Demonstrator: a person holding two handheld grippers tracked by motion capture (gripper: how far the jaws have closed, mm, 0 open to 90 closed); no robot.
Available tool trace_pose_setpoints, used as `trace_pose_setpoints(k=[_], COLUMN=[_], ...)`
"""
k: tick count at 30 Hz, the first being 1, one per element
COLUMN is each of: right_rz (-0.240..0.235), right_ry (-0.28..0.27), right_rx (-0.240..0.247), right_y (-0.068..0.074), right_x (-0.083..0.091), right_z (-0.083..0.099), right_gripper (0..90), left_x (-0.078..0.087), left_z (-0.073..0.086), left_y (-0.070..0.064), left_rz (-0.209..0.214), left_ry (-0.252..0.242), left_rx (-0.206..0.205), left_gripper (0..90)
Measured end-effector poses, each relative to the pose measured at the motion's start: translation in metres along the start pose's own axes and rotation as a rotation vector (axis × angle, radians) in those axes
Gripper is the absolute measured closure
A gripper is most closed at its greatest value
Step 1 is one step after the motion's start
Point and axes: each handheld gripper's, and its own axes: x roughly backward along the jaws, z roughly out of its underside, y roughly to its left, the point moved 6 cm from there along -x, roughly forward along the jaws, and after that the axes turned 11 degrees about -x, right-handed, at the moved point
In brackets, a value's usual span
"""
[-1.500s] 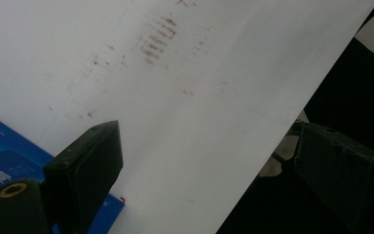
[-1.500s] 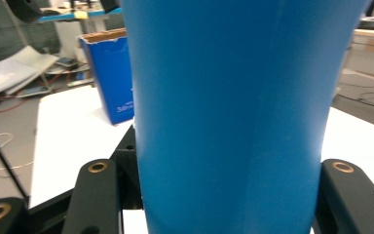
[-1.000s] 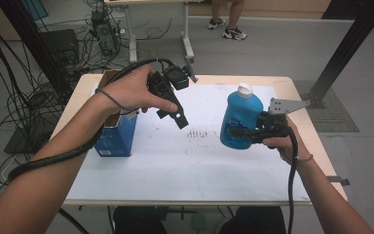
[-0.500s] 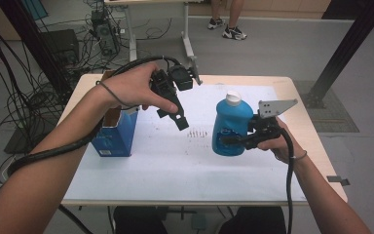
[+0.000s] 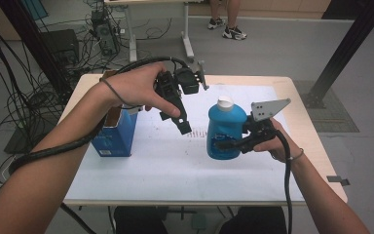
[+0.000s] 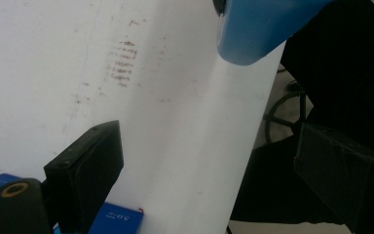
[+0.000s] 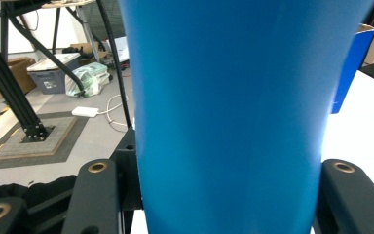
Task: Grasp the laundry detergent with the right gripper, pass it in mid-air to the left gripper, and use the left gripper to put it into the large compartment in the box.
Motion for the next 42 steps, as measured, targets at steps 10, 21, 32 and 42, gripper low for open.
trace_pose_setpoints(k=[10,21,32,42], right_rz=[-0.021,-0.044,-0.057,-0.061], right_ry=[0.032,0.06,0.077,0.076], right_rx=[0.024,0.039,0.041,0.039], right_y=[0.005,0.009,0.012,0.011], right_x=[-0.01,-0.023,-0.035,-0.04], right_z=[-0.003,-0.004,-0.003,-0.003], right_gripper=[43.5,43.5,43.5,43.5], left_x=[-0.001,-0.001,-0.005,-0.007], left_z=[-0.008,-0.017,-0.025,-0.032], left_y=[-0.009,-0.016,-0.022,-0.024], left_rz=[0.02,0.012,0.024,0.029], left_ry=[-0.019,-0.019,-0.008,-0.005], left_rx=[-0.037,-0.077,-0.116,-0.137], left_gripper=[11.0,10.6,10.6,10.6])
